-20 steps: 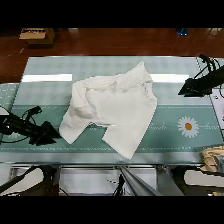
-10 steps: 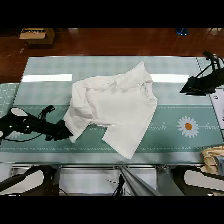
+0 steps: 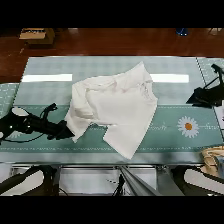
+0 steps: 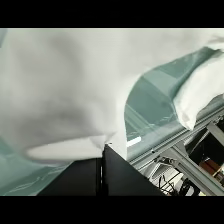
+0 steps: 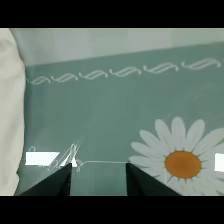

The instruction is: Fold the shirts.

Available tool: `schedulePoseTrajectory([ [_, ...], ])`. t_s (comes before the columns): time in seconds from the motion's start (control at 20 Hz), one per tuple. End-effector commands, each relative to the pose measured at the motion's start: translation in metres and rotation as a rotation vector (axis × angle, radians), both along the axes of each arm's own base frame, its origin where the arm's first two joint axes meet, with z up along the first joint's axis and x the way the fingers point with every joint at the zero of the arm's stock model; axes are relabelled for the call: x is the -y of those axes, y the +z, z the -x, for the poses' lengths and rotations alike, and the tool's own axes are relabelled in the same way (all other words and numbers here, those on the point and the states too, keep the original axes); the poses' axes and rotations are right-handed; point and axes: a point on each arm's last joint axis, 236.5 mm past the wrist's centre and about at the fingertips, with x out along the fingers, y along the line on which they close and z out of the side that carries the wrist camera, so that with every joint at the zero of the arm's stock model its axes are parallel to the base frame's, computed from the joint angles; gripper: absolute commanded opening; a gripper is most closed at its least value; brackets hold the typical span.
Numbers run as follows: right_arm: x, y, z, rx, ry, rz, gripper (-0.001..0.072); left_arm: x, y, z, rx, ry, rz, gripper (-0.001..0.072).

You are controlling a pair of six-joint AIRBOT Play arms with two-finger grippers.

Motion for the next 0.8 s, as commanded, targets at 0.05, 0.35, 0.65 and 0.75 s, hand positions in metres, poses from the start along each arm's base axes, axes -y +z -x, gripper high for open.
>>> schedulePoseTrajectory([
  [0.05, -0.041, -0.044, 0.028, 0.025, -0.028, -0.088, 0.053, -0.014, 0.028, -0.017, 0.135, 0.039, -0.018, 0.0026],
  [0.35, -0.127, -0.07, 0.03, 0.076, 0.008, -0.254, 0.0531, -0.022, 0.072, -0.038, 0.277, 0.025, -0.039, 0.0026],
  [0.65, -0.183, -0.074, 0.026, 0.094, 0.07, -0.228, 0.053, -0.024, 0.08, -0.045, 0.296, 0.03, -0.042, 0.0026],
  [0.75, -0.204, -0.081, 0.031, 0.067, 0.076, -0.224, 0.0529, -0.024, 0.08, -0.045, 0.298, 0.031, -0.043, 0.0026],
])
